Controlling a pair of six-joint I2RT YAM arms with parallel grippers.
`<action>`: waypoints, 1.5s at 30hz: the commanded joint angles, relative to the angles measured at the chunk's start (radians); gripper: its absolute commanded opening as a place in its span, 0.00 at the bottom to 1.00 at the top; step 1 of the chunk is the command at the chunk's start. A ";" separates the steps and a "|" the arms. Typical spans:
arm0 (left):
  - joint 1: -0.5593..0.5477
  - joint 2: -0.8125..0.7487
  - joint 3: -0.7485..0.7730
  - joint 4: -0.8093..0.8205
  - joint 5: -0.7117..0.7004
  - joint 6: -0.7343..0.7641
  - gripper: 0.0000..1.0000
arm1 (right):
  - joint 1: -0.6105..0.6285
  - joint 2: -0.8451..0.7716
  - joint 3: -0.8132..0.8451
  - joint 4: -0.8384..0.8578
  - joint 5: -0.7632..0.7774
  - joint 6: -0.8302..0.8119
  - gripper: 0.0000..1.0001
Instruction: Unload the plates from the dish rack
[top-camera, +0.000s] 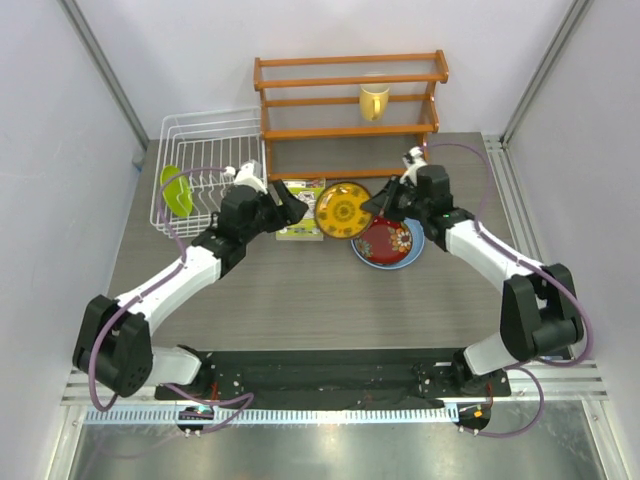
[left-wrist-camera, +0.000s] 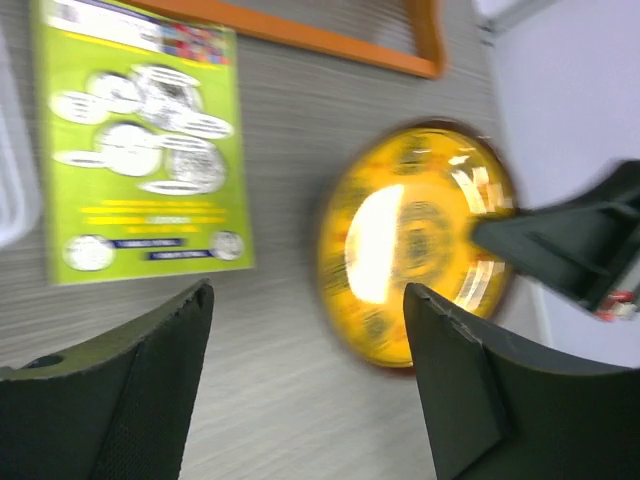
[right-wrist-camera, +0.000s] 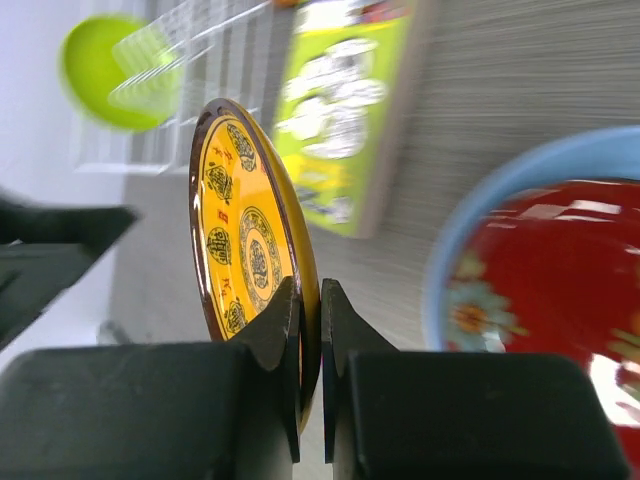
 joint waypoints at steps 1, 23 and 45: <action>0.000 -0.095 0.042 -0.121 -0.256 0.145 0.78 | -0.126 -0.127 -0.027 -0.145 0.145 -0.084 0.01; 0.223 -0.135 0.062 -0.250 -0.786 0.417 0.98 | -0.257 0.055 -0.057 -0.277 0.095 -0.241 0.12; 0.437 0.131 0.201 -0.187 -0.764 0.458 1.00 | -0.258 -0.083 0.041 -0.431 0.369 -0.340 0.83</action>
